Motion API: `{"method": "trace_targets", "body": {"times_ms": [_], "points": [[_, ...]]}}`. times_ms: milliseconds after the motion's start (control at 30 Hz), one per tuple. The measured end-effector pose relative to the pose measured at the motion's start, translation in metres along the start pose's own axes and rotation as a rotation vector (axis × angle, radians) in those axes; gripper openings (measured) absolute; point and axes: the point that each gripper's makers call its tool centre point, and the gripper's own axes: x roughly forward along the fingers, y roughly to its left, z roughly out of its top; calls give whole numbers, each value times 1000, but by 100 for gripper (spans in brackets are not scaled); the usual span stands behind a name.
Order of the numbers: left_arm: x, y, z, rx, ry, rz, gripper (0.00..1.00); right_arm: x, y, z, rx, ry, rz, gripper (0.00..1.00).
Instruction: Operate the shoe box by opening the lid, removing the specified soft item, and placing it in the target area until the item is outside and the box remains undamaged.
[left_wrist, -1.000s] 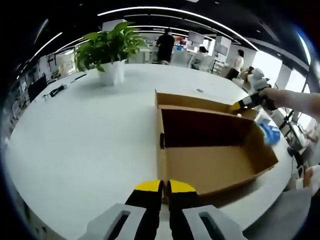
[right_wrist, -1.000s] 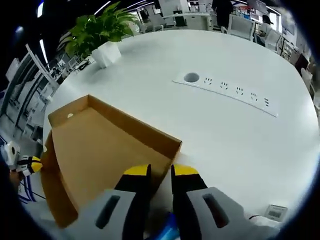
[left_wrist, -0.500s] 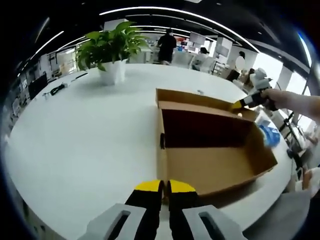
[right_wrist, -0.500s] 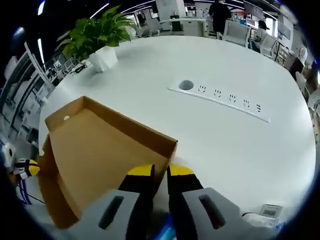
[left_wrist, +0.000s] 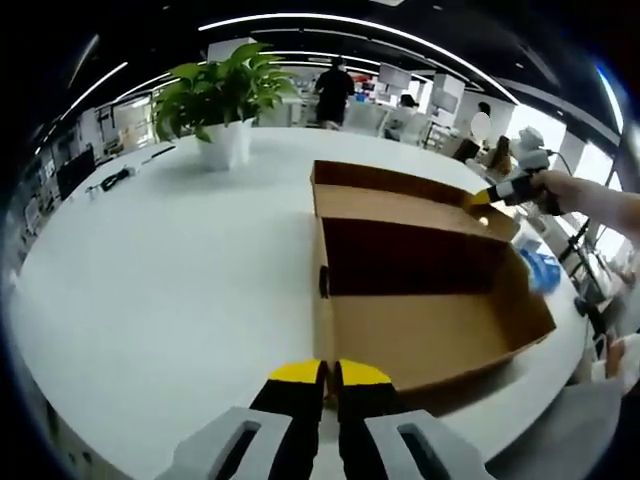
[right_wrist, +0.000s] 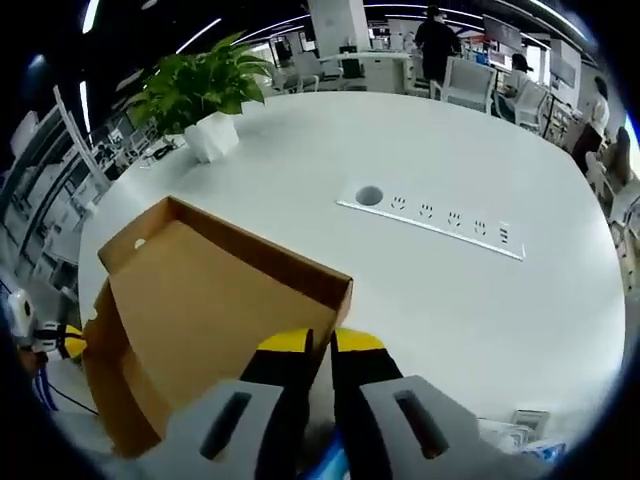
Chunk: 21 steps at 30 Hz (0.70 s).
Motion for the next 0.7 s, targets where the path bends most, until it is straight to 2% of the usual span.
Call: {"method": "trace_targets", "body": {"times_ms": [200, 333, 400, 700], "points": [[-1, -1, 0, -1, 0, -1, 4, -8, 2, 10, -8, -27, 4, 4], [-1, -3, 0, -5, -2, -2, 4, -25, 7, 14, -29, -49, 1, 3], [-2, -4, 0, -4, -3, -3, 4, -21, 5, 13, -33, -56, 0, 3], [-4, -7, -1, -7, -6, -5, 4, -32, 7, 22, -64, -96, -9, 2]]}}
